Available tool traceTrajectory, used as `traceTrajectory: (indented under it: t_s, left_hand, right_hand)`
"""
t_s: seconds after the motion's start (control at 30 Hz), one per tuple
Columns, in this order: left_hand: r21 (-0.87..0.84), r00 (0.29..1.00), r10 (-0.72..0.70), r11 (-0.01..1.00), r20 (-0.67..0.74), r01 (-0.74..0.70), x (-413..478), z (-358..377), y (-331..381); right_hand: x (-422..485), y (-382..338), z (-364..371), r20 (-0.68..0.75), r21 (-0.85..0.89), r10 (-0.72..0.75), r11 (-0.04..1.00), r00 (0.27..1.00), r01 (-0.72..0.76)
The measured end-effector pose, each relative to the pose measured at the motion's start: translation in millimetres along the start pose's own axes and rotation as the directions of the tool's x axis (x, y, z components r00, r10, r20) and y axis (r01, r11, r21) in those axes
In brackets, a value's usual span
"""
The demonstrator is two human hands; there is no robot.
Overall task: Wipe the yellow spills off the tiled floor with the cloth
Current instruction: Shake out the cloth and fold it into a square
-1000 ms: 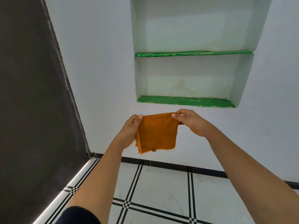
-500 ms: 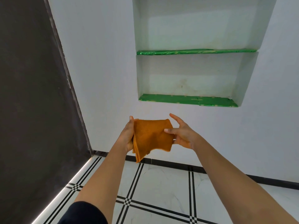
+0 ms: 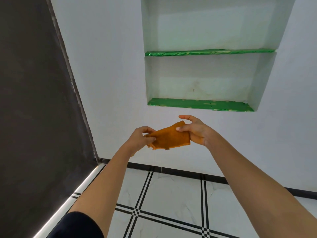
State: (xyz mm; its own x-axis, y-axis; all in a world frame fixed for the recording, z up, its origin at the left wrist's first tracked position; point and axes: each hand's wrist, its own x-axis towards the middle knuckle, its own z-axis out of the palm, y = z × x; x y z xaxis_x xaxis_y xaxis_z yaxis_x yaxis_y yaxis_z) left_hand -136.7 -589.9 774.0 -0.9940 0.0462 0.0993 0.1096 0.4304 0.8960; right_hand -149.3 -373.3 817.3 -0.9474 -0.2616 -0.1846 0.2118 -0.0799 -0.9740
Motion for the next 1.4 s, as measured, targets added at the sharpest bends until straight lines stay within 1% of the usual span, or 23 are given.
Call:
traceTrajectory:
  t_s: [0.03, 0.07, 0.13, 0.2, 0.27, 0.33, 0.4, 0.47, 0.57, 0.67, 0.77, 0.83, 0.9, 1.0, 1.07, 1.17, 1.27, 1.33, 1.4]
  left_hand:
    - [-0.016, 1.000, 0.006, 1.000, -0.023, -0.006, 0, -3, -1]
    - [-0.006, 0.999, 0.005, 1.000, -0.036, -0.006, -1, -5, -1]
    - [-0.014, 0.998, -0.003, 1.000, -0.058, 0.003, 0, -6, -2]
    - [-0.125, 0.994, -0.031, 0.992, -0.103, 0.018, 0, -4, 1]
    - [-0.260, 0.988, -0.086, 0.964, -0.129, 0.050, 0, 0, 4]
    - [-0.341, 0.984, -0.120, 0.938, -0.128, 0.070, -1, 4, 8]
    - [-0.358, 0.984, -0.117, 0.932, -0.134, 0.062, 0, 7, 14]
    - [-0.308, 0.988, -0.083, 0.951, -0.131, 0.039, 1, 9, 20]
    - [-0.204, 0.996, -0.032, 0.979, -0.089, 0.013, 5, 11, 29]
    - [-0.090, 1.000, -0.002, 0.996, -0.002, 0.001, 6, 13, 37]
    - [-0.046, 0.998, 0.014, 0.999, 0.067, -0.011, 6, 13, 41]
    - [-0.036, 0.997, 0.012, 0.999, 0.072, -0.009, 7, 12, 40]
    - [-0.030, 0.999, 0.021, 0.999, 0.046, -0.019, 8, 14, 39]
    - [-0.060, 0.999, 0.042, 0.997, -0.033, -0.044, 9, 28, 37]
    - [-0.097, 0.997, 0.027, 0.995, -0.072, -0.034, 10, 44, 33]
    - [-0.246, 0.993, -0.085, 0.967, -0.077, 0.064, 10, 75, 29]
    - [-0.387, 0.981, -0.194, 0.906, -0.023, 0.170, 10, 111, 31]
    - [-0.430, 0.973, -0.229, 0.875, 0.036, 0.222, 9, 136, 35]
    - [-0.430, 0.964, -0.242, 0.863, 0.106, 0.264, 8, 164, 41]
  right_hand:
    - [0, 0, -2, 0.018, 0.003, -0.012, 1.000, 1.000, 0.012]
    - [1, 0, -5, 0.027, -0.039, -0.022, 0.999, 0.999, 0.023]
    - [3, 1, -8, 0.029, -0.239, -0.037, 0.970, 0.999, 0.043]
    - [6, 4, -8, -0.013, -0.449, -0.077, 0.891, 0.997, 0.063]
    - [9, 7, -7, -0.070, -0.583, -0.152, 0.808, 0.986, 0.083]
    - [11, 9, -6, -0.084, -0.710, -0.223, 0.697, 0.971, 0.099]
    - [12, 12, -7, -0.071, -0.797, -0.249, 0.596, 0.966, 0.095]
    - [13, 16, -7, -0.061, -0.821, -0.219, 0.566, 0.974, 0.076]
    - [13, 22, -3, -0.001, -0.790, -0.113, 0.609, 0.994, 0.069]
    - [15, 26, 3, 0.069, -0.686, -0.059, 0.722, 0.996, 0.091]
    - [15, 28, 8, 0.134, -0.574, 0.012, 0.816, 0.991, 0.067]
    - [15, 31, 8, 0.145, -0.541, 0.055, 0.841, 0.988, 0.033]
    - [15, 35, 5, 0.133, -0.498, 0.076, 0.867, 0.988, 0.000]
    - [12, 41, -7, 0.106, -0.404, 0.102, 0.913, 0.989, -0.050]
    - [6, 46, -18, 0.080, -0.331, 0.110, 0.940, 0.991, -0.078]
    - [-4, 56, -43, 0.025, -0.190, 0.107, 0.977, 0.994, -0.101]
    - [-18, 67, -75, -0.042, -0.032, 0.106, 0.994, 0.993, -0.107]
    - [-29, 73, -97, -0.071, 0.074, 0.111, 0.992, 0.991, -0.106]
    - [-42, 80, -121, -0.113, 0.155, 0.107, 0.984, 0.988, -0.089]
